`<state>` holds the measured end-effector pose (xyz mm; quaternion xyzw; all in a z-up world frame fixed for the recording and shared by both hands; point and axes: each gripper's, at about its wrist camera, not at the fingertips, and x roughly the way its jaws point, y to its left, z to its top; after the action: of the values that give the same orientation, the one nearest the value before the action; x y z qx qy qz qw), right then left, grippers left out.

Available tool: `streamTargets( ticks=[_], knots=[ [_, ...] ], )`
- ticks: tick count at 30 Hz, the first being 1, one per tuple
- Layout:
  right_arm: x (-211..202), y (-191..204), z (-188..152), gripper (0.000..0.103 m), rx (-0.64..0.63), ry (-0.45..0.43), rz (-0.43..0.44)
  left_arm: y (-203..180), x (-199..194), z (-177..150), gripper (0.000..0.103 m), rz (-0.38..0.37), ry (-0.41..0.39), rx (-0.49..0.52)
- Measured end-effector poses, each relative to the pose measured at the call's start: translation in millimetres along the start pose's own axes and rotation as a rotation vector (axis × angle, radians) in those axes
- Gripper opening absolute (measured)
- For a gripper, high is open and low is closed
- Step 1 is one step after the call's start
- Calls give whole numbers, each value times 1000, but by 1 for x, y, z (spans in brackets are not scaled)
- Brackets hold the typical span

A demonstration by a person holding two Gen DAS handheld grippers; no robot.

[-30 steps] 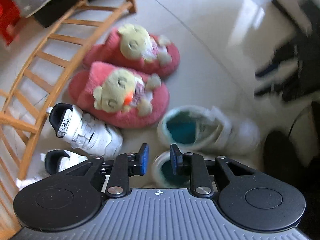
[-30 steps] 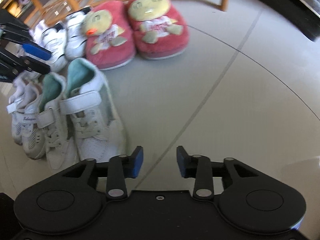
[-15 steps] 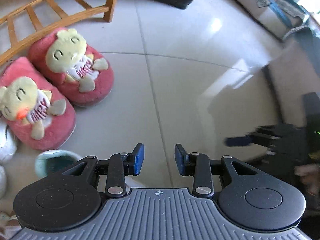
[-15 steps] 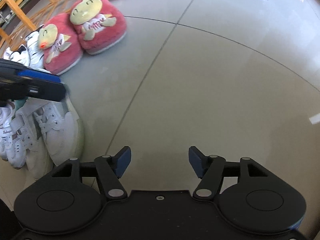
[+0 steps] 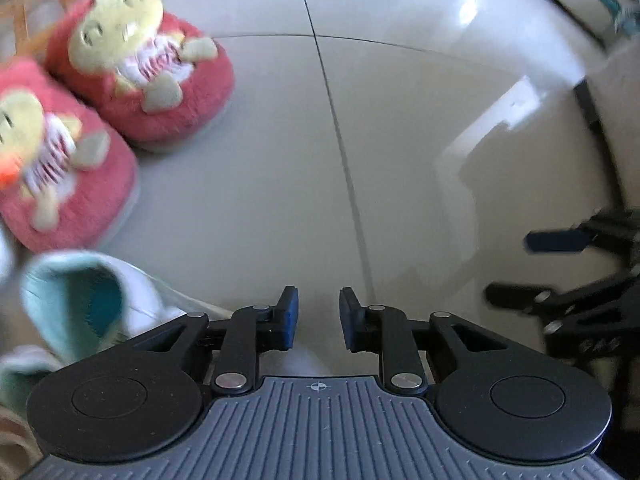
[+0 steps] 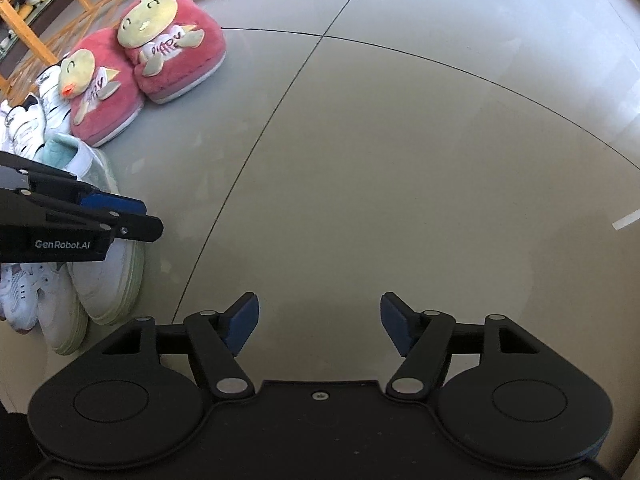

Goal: Organize scattered shoes

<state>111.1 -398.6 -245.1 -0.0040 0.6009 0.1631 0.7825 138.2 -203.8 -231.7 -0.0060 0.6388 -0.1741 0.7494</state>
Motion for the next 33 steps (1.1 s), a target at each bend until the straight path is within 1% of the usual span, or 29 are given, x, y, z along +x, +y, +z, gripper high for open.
streamTargets(
  ticks=[2, 3, 4, 5, 7, 12, 15, 20, 21, 23, 29, 33],
  knots=[
    [0, -1, 0, 71, -2, 2, -2, -3, 5, -5, 19, 21, -2, 12],
    [0, -1, 0, 71, -3, 3, -3, -4, 5, -8, 19, 32, -11, 32],
    [0, -1, 0, 71, -5, 3, -3, -5, 5, -10, 17, 38, -15, 43],
    [0, -1, 0, 72, -6, 3, -4, -3, 4, -12, 11, 41, -15, 47],
    [1, -2, 0, 72, -6, 6, -6, -1, 4, -17, 7, 43, -11, 56],
    [2, -5, 1, 72, -5, 14, -13, 6, 2, -26, 5, 27, 16, 80],
    [3, -8, 2, 72, -5, 19, -17, 11, 2, -27, 4, 24, 33, 77],
    [5, -14, 2, 73, -12, 38, -35, 15, 3, -29, 4, 16, 41, 81],
    [4, -15, 2, 73, -13, 38, -41, 15, 4, -31, 6, 14, 43, 83],
    [3, -18, 2, 74, -6, 37, -46, 14, 5, -32, 16, -2, 47, 82],
    [-3, -22, 9, 76, -20, 38, -85, 14, 1, -32, 33, -38, 46, 54],
    [-6, -22, 17, 77, -74, 34, -117, 14, -9, -22, 38, -48, 25, 64]
  ],
)
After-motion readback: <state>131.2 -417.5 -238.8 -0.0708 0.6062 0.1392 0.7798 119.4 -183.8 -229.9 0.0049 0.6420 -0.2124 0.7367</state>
